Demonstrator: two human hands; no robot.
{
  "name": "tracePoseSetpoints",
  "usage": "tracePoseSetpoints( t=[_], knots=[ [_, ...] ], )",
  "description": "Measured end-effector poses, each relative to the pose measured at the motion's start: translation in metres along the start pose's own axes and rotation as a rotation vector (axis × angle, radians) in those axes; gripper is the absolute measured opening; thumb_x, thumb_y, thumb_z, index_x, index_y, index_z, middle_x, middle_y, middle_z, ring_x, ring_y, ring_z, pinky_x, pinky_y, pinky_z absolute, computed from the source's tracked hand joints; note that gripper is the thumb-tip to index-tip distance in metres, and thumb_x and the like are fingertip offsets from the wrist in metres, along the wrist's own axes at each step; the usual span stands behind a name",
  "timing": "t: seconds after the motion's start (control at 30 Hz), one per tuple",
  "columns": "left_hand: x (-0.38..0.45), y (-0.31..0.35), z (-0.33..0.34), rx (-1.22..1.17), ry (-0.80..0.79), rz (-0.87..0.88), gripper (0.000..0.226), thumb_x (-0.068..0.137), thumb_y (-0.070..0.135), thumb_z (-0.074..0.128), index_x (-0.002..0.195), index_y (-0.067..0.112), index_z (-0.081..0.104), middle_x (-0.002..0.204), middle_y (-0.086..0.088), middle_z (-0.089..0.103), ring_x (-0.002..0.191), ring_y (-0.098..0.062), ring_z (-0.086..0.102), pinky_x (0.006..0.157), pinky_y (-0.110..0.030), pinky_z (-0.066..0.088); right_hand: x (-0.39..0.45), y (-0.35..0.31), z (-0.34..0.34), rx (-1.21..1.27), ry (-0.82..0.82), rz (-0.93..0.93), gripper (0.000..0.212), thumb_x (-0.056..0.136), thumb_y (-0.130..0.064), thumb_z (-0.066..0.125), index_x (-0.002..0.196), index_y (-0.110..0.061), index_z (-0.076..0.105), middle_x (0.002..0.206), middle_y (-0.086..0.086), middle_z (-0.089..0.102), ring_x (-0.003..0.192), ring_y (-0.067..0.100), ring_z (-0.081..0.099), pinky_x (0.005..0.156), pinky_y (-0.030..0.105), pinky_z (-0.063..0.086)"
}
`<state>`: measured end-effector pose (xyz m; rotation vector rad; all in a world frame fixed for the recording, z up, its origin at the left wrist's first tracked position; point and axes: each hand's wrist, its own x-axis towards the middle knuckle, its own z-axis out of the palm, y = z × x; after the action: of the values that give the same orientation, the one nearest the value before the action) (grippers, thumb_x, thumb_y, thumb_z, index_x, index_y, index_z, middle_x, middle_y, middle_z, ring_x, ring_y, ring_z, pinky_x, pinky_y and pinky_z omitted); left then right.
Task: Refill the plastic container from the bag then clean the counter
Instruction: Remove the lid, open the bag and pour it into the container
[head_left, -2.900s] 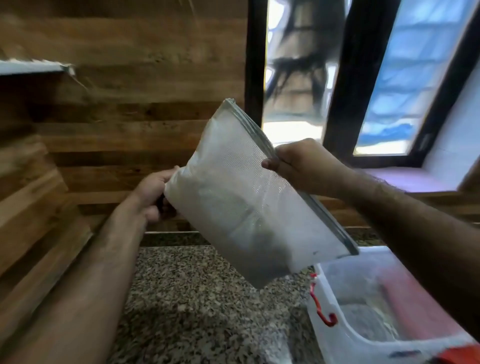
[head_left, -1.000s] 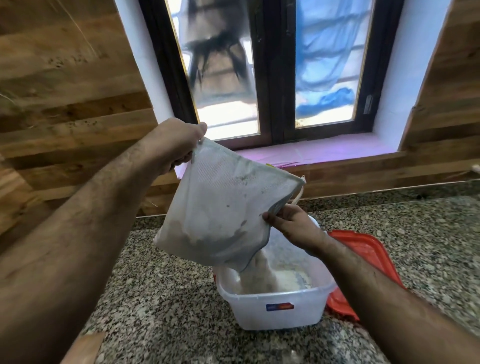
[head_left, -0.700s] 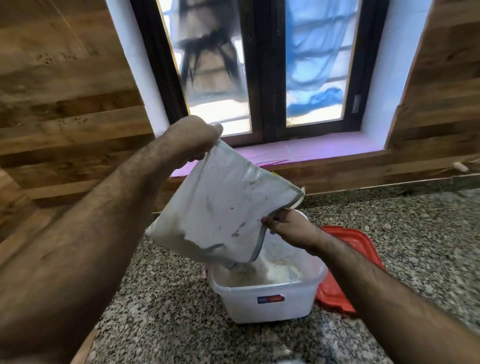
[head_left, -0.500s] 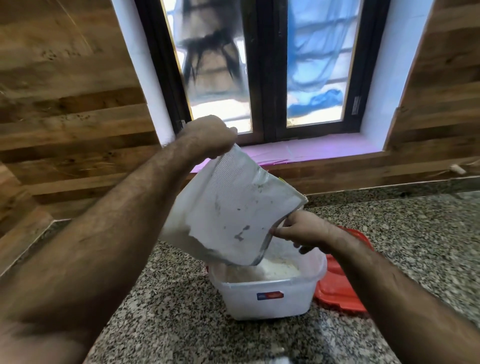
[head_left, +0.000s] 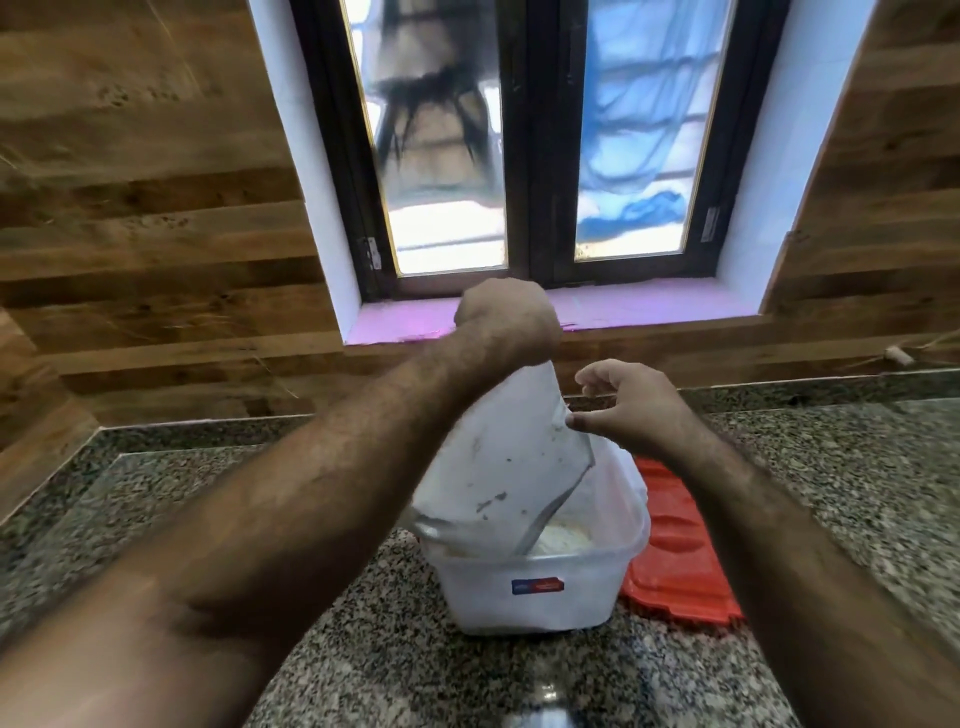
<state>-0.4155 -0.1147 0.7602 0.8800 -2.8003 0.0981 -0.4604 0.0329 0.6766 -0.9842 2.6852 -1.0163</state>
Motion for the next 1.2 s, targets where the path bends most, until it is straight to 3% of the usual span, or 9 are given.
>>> tracePoseSetpoints(
  t=[0.27, 0.37, 0.47, 0.57, 0.7, 0.83, 1.03, 1.1, 1.2],
  knots=[
    [-0.008, 0.017, 0.013, -0.056, -0.035, 0.06, 0.022, 0.102, 0.027, 0.061, 0.086, 0.014, 0.067, 0.082, -0.001, 0.064, 0.067, -0.015, 0.058, 0.048, -0.028, 0.041, 0.004, 0.014, 0.042, 0.113, 0.117, -0.064, 0.004, 0.093, -0.02, 0.08, 0.095, -0.022, 0.082, 0.093, -0.01, 0.079, 0.09, 0.013, 0.072, 0.087, 0.043, 0.062],
    [-0.006, 0.018, 0.015, -0.07, -0.026, 0.057, 0.021, 0.102, 0.028, 0.062, 0.089, 0.014, 0.07, 0.084, 0.0, 0.067, 0.071, -0.015, 0.062, 0.056, -0.029, 0.05, 0.002, 0.011, 0.051, 0.306, 0.181, -0.051, 0.011, 0.095, -0.017, 0.069, 0.105, -0.02, 0.072, 0.104, -0.004, 0.076, 0.101, 0.02, 0.071, 0.09, 0.044, 0.06],
    [-0.002, 0.015, 0.017, -0.097, -0.022, 0.07, 0.026, 0.104, 0.032, 0.06, 0.088, 0.014, 0.069, 0.084, 0.0, 0.067, 0.073, -0.015, 0.063, 0.058, -0.029, 0.049, 0.001, 0.012, 0.051, 0.672, 0.048, -0.035, 0.049, 0.079, -0.044, 0.07, 0.125, -0.027, 0.065, 0.118, -0.001, 0.073, 0.112, 0.024, 0.069, 0.094, 0.05, 0.06],
    [0.004, 0.007, 0.016, -0.147, -0.042, 0.077, 0.034, 0.108, 0.038, 0.054, 0.088, 0.013, 0.066, 0.083, -0.001, 0.065, 0.083, -0.018, 0.067, 0.07, -0.033, 0.054, 0.002, 0.013, 0.055, 0.539, 0.015, -0.124, 0.059, 0.079, -0.059, 0.082, 0.127, -0.03, 0.067, 0.118, -0.006, 0.075, 0.109, 0.016, 0.072, 0.088, 0.041, 0.063],
    [0.009, 0.0, 0.016, -0.222, -0.071, 0.087, 0.042, 0.111, 0.048, 0.046, 0.095, 0.012, 0.061, 0.077, 0.001, 0.056, 0.084, -0.017, 0.062, 0.075, -0.034, 0.047, 0.016, 0.016, 0.064, 0.378, 0.252, -0.091, 0.015, 0.095, -0.032, 0.078, 0.096, -0.02, 0.071, 0.087, -0.005, 0.074, 0.083, 0.019, 0.069, 0.077, 0.048, 0.061],
    [0.009, -0.008, 0.02, -0.273, -0.065, 0.105, 0.056, 0.111, 0.058, 0.042, 0.091, 0.01, 0.062, 0.074, 0.0, 0.056, 0.075, -0.014, 0.058, 0.077, -0.033, 0.048, 0.02, 0.02, 0.068, 0.381, 0.316, -0.117, 0.029, 0.102, -0.036, 0.069, 0.085, -0.013, 0.067, 0.078, 0.008, 0.068, 0.074, 0.029, 0.061, 0.067, 0.048, 0.052],
    [0.009, -0.053, 0.036, -0.354, -0.043, 0.07, 0.08, 0.101, 0.081, 0.029, 0.091, 0.009, 0.063, 0.088, -0.005, 0.062, 0.082, -0.018, 0.059, 0.076, -0.034, 0.045, 0.02, 0.033, 0.066, 0.379, 0.309, -0.107, 0.029, 0.103, -0.036, 0.069, 0.083, -0.014, 0.07, 0.073, 0.0, 0.069, 0.07, 0.021, 0.061, 0.067, 0.047, 0.054],
    [0.006, -0.086, 0.048, -0.375, -0.026, 0.046, 0.075, 0.103, 0.079, 0.026, 0.1, 0.012, 0.06, 0.098, -0.007, 0.063, 0.086, -0.021, 0.058, 0.077, -0.036, 0.044, 0.018, 0.038, 0.065, 0.385, 0.296, -0.08, 0.026, 0.103, -0.036, 0.069, 0.086, -0.017, 0.074, 0.077, -0.003, 0.073, 0.077, 0.024, 0.067, 0.07, 0.045, 0.056],
    [-0.003, -0.143, 0.072, -0.396, -0.021, 0.004, 0.061, 0.105, 0.074, 0.031, 0.093, 0.02, 0.055, 0.092, 0.0, 0.063, 0.08, -0.015, 0.055, 0.064, -0.035, 0.038, 0.019, 0.051, 0.067, 0.399, 0.271, -0.038, 0.028, 0.102, -0.038, 0.068, 0.086, -0.016, 0.074, 0.08, -0.002, 0.074, 0.079, 0.024, 0.068, 0.074, 0.05, 0.058]
  ],
)
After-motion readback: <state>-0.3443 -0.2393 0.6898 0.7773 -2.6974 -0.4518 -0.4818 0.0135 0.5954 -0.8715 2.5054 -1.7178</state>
